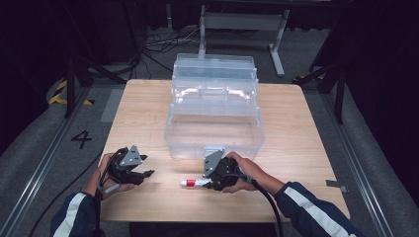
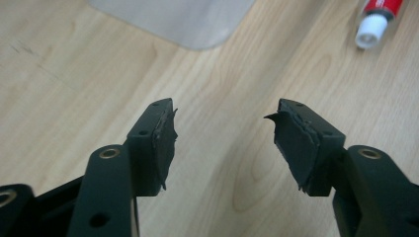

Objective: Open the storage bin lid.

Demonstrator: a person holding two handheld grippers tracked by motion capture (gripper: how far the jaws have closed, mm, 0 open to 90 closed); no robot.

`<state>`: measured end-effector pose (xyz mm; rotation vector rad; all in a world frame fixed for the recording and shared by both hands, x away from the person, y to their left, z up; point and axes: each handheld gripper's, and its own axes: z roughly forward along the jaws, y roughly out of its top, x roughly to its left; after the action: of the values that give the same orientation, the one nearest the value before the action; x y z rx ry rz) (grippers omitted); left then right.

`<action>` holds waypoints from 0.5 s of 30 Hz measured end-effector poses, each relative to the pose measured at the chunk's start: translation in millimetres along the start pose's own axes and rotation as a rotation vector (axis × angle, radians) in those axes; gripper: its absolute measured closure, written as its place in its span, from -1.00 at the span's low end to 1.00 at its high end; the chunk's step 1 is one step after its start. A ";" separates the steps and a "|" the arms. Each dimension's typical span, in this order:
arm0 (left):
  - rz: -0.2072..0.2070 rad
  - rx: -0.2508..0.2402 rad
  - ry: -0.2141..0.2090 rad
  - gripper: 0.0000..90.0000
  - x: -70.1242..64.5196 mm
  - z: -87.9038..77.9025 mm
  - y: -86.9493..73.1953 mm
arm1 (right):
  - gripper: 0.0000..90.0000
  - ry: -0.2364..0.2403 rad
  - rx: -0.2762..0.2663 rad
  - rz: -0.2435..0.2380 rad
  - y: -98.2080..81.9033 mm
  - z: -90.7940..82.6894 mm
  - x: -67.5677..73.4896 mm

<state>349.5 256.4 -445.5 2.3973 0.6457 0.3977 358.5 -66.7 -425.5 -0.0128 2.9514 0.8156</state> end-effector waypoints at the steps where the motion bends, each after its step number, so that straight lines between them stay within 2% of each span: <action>1: -0.013 0.007 0.004 -0.12 -0.1 0.7 -4.5 | 0.45 -0.002 0.005 -0.004 1.0 1.1 -0.1; 5: -0.070 -0.003 -0.018 -0.21 2.1 2.7 -19.5 | 0.43 0.009 0.049 -0.009 8.0 7.9 0.1; 10: -0.115 -0.012 -0.043 -0.24 4.4 6.8 -31.8 | 0.37 0.011 0.104 0.006 13.8 18.1 -1.0; 15: -0.150 -0.014 -0.048 -0.31 5.7 11.5 -36.9 | 0.34 0.021 0.144 0.017 20.2 25.4 -2.4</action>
<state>346.1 279.4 -476.9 2.3192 0.7926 0.2791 362.2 -36.4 -436.8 0.0130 3.0259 0.6062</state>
